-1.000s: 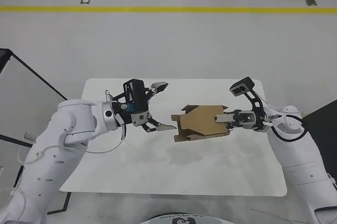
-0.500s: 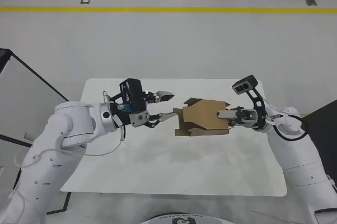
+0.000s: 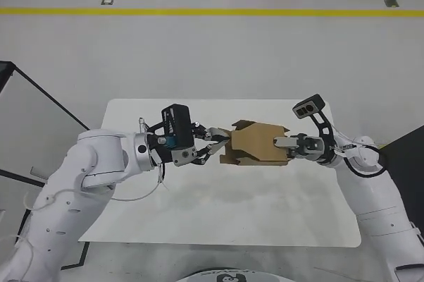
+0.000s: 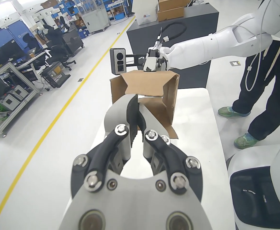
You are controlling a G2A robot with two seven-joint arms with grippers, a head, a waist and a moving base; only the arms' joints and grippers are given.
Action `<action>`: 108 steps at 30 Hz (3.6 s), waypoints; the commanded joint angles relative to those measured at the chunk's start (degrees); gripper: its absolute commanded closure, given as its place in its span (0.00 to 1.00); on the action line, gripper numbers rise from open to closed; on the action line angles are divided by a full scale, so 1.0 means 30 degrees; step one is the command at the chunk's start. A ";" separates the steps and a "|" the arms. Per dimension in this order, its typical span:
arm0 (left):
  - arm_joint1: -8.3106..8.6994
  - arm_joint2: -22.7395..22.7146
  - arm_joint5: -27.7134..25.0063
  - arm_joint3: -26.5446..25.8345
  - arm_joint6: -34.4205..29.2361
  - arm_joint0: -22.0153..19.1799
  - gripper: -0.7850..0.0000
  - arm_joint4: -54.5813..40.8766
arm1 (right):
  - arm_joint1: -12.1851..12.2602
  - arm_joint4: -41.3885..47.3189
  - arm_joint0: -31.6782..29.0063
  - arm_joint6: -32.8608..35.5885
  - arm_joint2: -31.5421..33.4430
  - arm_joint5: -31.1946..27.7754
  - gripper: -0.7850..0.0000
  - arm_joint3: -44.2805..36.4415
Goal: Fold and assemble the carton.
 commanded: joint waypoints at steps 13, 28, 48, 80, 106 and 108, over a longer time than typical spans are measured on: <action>-0.0143 0.0767 -0.0047 0.0099 -0.0217 -0.0728 1.00 -0.0358 | -0.0079 -0.1614 -0.0004 -0.1013 -0.0207 0.0669 1.00 -0.0084; -0.0288 0.1529 0.0094 0.0444 -0.0729 -0.1405 1.00 -0.0044 | -0.0067 -0.3209 -0.0135 -0.1544 -0.0264 0.0853 1.00 -0.0309; -0.0219 0.0838 0.0704 0.0489 -0.0433 -0.0782 1.00 0.0795 | -0.0072 -0.1659 -0.0562 0.0946 0.0416 -0.0175 1.00 -0.0425; -0.0190 0.0820 0.0605 0.0584 -0.1227 -0.0616 1.00 0.0565 | 0.0153 -0.2078 -0.0376 0.1688 -0.0369 0.0446 1.00 -0.0358; -0.0312 0.1301 0.0860 0.0532 -0.1021 -0.0819 1.00 0.0498 | -0.0131 -0.0371 -0.0701 -0.0982 0.0333 0.0313 1.00 0.0269; -0.0300 0.1153 0.0973 0.0571 -0.1021 -0.0798 1.00 0.0557 | -0.0133 -0.0476 -0.0724 -0.0955 0.0405 0.0263 1.00 0.0244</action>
